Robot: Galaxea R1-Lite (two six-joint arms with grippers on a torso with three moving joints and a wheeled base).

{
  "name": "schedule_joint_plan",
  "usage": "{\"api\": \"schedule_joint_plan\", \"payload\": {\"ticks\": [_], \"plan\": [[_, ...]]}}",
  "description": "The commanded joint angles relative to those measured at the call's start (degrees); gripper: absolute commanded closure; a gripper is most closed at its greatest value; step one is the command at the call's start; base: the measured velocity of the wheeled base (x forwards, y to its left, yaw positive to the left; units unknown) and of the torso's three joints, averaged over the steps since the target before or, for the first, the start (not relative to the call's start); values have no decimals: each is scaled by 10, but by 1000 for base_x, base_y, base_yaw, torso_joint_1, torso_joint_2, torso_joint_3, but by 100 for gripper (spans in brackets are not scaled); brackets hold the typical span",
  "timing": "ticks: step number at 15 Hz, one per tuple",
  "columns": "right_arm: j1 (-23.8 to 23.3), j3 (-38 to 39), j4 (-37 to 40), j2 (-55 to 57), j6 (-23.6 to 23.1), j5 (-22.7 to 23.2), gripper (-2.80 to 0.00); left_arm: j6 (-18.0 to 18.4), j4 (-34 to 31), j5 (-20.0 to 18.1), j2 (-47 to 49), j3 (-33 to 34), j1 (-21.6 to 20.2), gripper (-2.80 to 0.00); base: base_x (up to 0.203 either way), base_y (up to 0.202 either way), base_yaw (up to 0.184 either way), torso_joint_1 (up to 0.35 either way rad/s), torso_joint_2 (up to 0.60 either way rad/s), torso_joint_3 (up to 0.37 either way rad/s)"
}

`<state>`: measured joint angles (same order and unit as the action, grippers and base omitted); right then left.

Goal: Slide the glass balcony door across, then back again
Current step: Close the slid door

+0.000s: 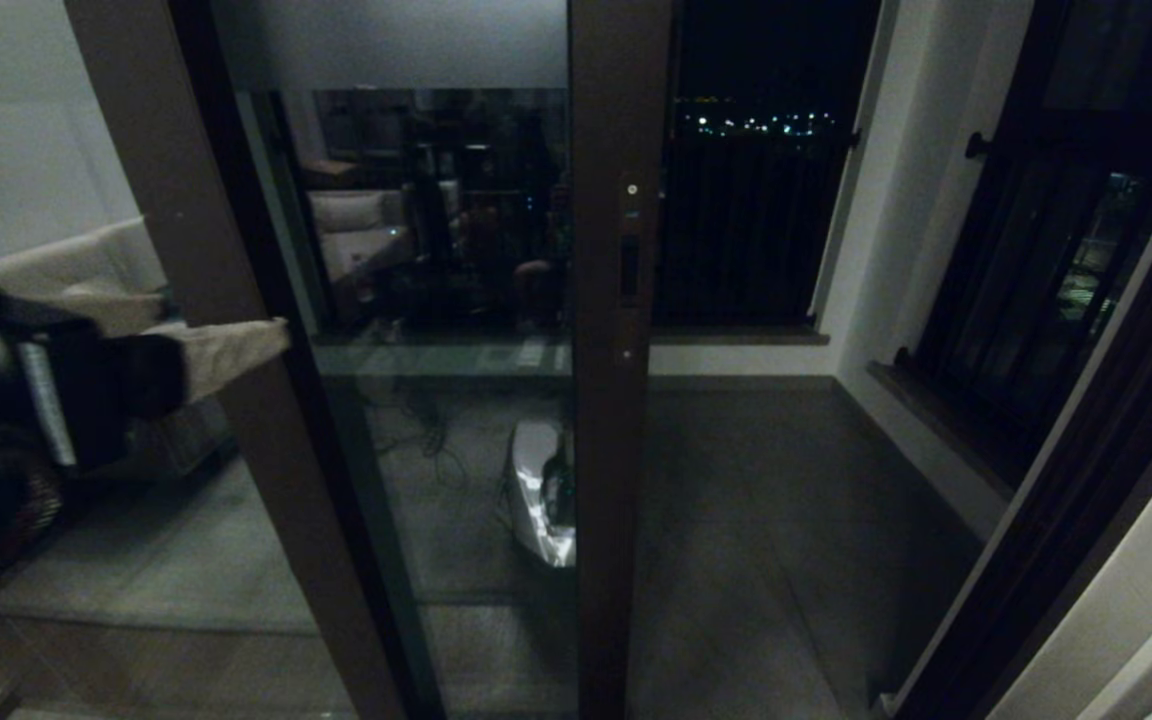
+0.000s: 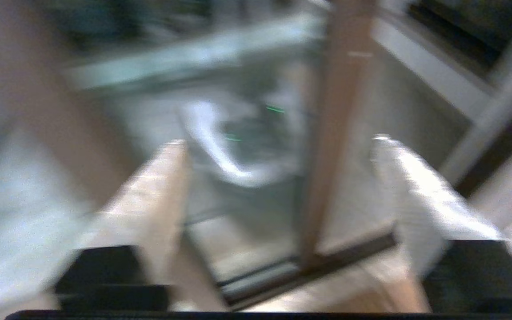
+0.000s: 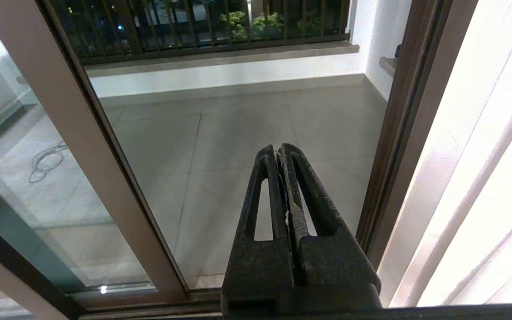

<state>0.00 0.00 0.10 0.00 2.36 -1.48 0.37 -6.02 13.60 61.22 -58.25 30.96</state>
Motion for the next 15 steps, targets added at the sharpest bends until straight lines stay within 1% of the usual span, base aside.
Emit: {"api": "schedule_joint_plan", "payload": {"ticks": [1, 3, 5, 6, 8, 10, 12, 15], "plan": [[0, 0, 0, 0, 0, -1, 0, 4, -24, 22, -145, 42, -76, 0, 0, 0, 0, 0, 0, 0], [0, 0, 0, 0, 0, -1, 0, 11, -41, 31, -207, 70, -116, 0, 0, 0, 0, 0, 0, 0], [0, 0, 0, 0, 0, 0, 0, 27, -57, 35, -253, 94, -163, 0, 0, 0, 0, 0, 0, 0], [0, 0, 0, 0, 0, 0, 0, 38, -61, 35, -271, 112, -175, 0, 0, 0, 0, 0, 0, 0], [0, 0, 0, 0, 0, 0, 0, 82, -62, 37, -298, 146, -192, 0, 0, 0, 0, 0, 0, 0], [0, 0, 0, 0, 0, 0, 0, 111, -63, 38, -309, 158, -228, 0, 0, 0, 0, 0, 0, 0], [0, 0, 0, 0, 0, 0, 0, 121, -63, 38, -319, 159, -269, 0, 0, 0, 0, 0, 0, 0], [0, 0, 0, 0, 0, 0, 0, 117, -62, 33, -369, 171, -310, 0, 0, 0, 0, 0, 0, 0]]}}
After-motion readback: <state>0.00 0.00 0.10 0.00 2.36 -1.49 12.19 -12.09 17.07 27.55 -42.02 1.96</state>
